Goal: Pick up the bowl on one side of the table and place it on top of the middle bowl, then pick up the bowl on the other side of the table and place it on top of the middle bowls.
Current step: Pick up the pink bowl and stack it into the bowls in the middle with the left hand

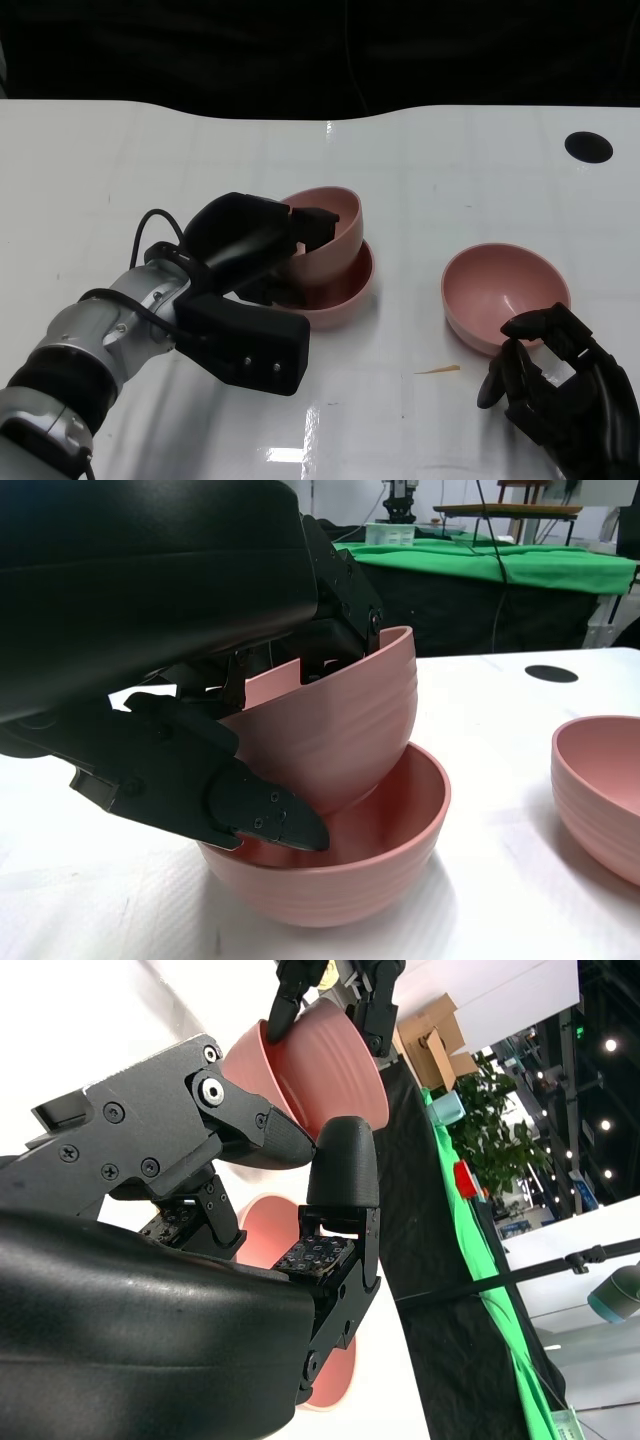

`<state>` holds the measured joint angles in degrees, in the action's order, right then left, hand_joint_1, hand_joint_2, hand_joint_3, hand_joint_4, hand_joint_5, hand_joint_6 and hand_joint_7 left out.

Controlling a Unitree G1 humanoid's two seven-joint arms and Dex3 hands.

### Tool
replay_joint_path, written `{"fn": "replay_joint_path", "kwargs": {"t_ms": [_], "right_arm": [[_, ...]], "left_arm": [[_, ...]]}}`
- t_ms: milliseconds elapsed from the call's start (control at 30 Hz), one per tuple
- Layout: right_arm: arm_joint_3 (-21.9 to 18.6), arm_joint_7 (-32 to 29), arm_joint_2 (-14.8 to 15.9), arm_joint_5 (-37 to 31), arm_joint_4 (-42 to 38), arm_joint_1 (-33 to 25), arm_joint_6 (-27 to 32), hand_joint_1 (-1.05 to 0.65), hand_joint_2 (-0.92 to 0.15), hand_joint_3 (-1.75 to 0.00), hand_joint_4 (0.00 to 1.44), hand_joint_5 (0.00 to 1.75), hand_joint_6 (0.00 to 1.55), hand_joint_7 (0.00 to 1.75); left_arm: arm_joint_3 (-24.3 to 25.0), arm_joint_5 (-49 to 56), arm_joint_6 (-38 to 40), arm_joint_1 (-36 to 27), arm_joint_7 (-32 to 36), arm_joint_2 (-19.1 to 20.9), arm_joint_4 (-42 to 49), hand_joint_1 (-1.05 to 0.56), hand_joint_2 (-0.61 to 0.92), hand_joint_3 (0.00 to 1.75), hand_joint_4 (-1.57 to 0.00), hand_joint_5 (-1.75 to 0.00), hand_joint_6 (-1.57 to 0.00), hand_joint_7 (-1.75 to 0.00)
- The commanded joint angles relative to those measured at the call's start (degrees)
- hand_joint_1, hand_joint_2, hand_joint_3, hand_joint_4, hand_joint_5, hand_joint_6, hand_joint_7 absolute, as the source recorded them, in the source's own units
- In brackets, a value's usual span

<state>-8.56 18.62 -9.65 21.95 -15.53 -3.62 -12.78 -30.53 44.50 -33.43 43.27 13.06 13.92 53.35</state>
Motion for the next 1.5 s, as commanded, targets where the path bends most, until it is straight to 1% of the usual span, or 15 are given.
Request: {"fn": "replay_joint_path", "kwargs": {"t_ms": [33, 100, 233, 300, 367, 433, 533, 833, 900, 1000, 1100, 1233, 1367, 1433, 1500], "right_arm": [[-0.26, -0.22, 0.2, -0.06, -0.11, -0.13, -0.93, -0.07, -0.65, -0.96, 0.85, 1.75, 0.72, 1.52], [-0.27, -0.26, 0.21, -0.1, -0.12, -0.14, -0.93, -0.08, -0.65, -0.96, 0.85, 1.75, 0.72, 1.52], [-0.23, -0.24, 0.14, -0.09, 0.01, -0.2, -0.85, -0.08, -0.65, -0.96, 0.85, 1.75, 0.73, 1.51], [-0.2, -0.13, 0.17, 0.09, 0.23, -0.3, -0.51, -0.08, -0.65, -0.96, 0.85, 1.75, 0.72, 1.52], [-0.15, -0.47, 0.16, -0.21, 0.22, -0.31, -0.6, -0.09, -0.64, -0.96, 0.86, 1.75, 0.72, 1.52], [-0.09, -0.5, 0.3, -0.28, 0.31, -0.32, -0.31, -0.09, -0.65, -0.95, 0.86, 1.75, 0.73, 1.52], [-0.1, -0.56, 0.22, -0.3, 0.24, -0.27, -0.4, -0.08, -0.65, -0.95, 0.86, 1.75, 0.73, 1.51], [-0.05, -0.79, -0.22, -0.39, 0.03, -0.25, -1.02, -0.08, -0.64, -0.95, 0.87, 1.74, 0.74, 1.51], [0.07, -1.03, -0.16, -0.69, 0.26, -0.36, -0.85, -0.09, -0.64, -0.95, 0.87, 1.73, 0.74, 1.5], [0.0, -0.81, -0.25, -0.54, 0.07, -0.29, -1.19, -0.09, -0.65, -0.96, 0.87, 1.72, 0.74, 1.5], [-0.03, -0.62, -0.12, -0.42, -0.15, -0.16, -1.1, -0.09, -0.64, -0.97, 0.88, 1.73, 0.74, 1.51], [-0.07, -0.64, -0.17, -0.34, -0.32, -0.04, -1.25, -0.09, -0.63, -0.98, 0.88, 1.73, 0.74, 1.52], [-0.02, -1.06, -0.09, -0.48, -0.09, -0.05, -0.74, -0.09, -0.62, -0.97, 0.88, 1.72, 0.76, 1.5], [-0.01, -0.77, -0.08, -0.5, -0.31, 0.0, -1.25, -0.09, -0.63, -0.97, 0.88, 1.72, 0.75, 1.49], [-0.03, -0.72, -0.12, -0.47, -0.39, 0.01, -1.42, -0.09, -0.63, -0.97, 0.88, 1.73, 0.75, 1.49]], "left_arm": [[-0.48, 0.1, 0.0, 0.95, 0.17, 0.63, 0.15, -0.14, 0.92, 0.19, -0.69, -1.75, -0.63, -1.48], [-0.82, 0.31, -0.03, 0.87, 0.45, 0.71, -0.04, -0.13, 0.92, 0.17, -0.7, -1.75, -0.74, -1.25], [-1.13, 0.41, 0.24, 0.73, 0.19, 0.68, -0.32, -0.13, 0.92, 0.17, -0.7, -1.75, -0.8, -1.17], [-1.47, 0.79, 0.68, 0.74, -0.09, 0.75, -0.62, -0.12, 0.92, 0.16, -0.68, -1.75, -0.83, -1.01], [-1.73, 0.99, 0.95, 0.74, -0.22, 0.83, -0.89, -0.12, 0.92, 0.14, -0.68, -1.73, -0.93, -0.68], [-1.89, 1.07, 1.44, 0.66, -0.64, 0.9, -1.31, -0.13, 0.92, 0.13, -0.75, -1.57, -1.01, -0.29], [-2.13, 1.08, 1.73, 0.51, -0.75, 0.93, -1.65, -0.13, 0.92, 0.1, -0.77, -1.56, -1.07, -0.14], [-3.19, 1.22, 1.38, 0.29, -1.32, 1.44, -2.11, -0.16, 0.92, 0.07, -0.7, -1.72, -1.25, -0.2], [-3.34, 1.17, 1.32, 0.24, -1.71, 1.46, -2.11, -0.16, 0.92, 0.1, -0.68, -1.74, -0.92, -0.92], [-3.51, 1.16, 1.28, 0.17, -2.13, 1.45, -2.15, -0.17, 0.92, 0.13, -0.67, -1.75, -0.73, -1.31], [-3.71, 1.39, 0.95, 0.09, -1.42, 1.37, -1.95, -0.17, 0.92, 0.13, -0.68, -1.75, -0.63, -1.54], [-3.88, 1.6, 0.78, 0.02, -1.05, 1.35, -1.94, -0.16, 0.92, 0.12, -0.68, -1.75, -0.6, -1.58], [-3.96, 1.67, 0.73, -0.15, -0.91, 1.44, -2.17, -0.16, 0.92, 0.11, -0.68, -1.75, -0.69, -1.35], [-3.93, 1.58, 0.52, -0.26, -1.02, 1.63, -2.38, -0.18, 0.92, 0.14, -0.69, -1.7, -0.78, -1.11], [-3.82, 1.35, 0.49, -0.47, -1.6, 1.92, -2.75, -0.22, 0.92, 0.16, -0.75, -1.51, -0.93, -0.75]]}}
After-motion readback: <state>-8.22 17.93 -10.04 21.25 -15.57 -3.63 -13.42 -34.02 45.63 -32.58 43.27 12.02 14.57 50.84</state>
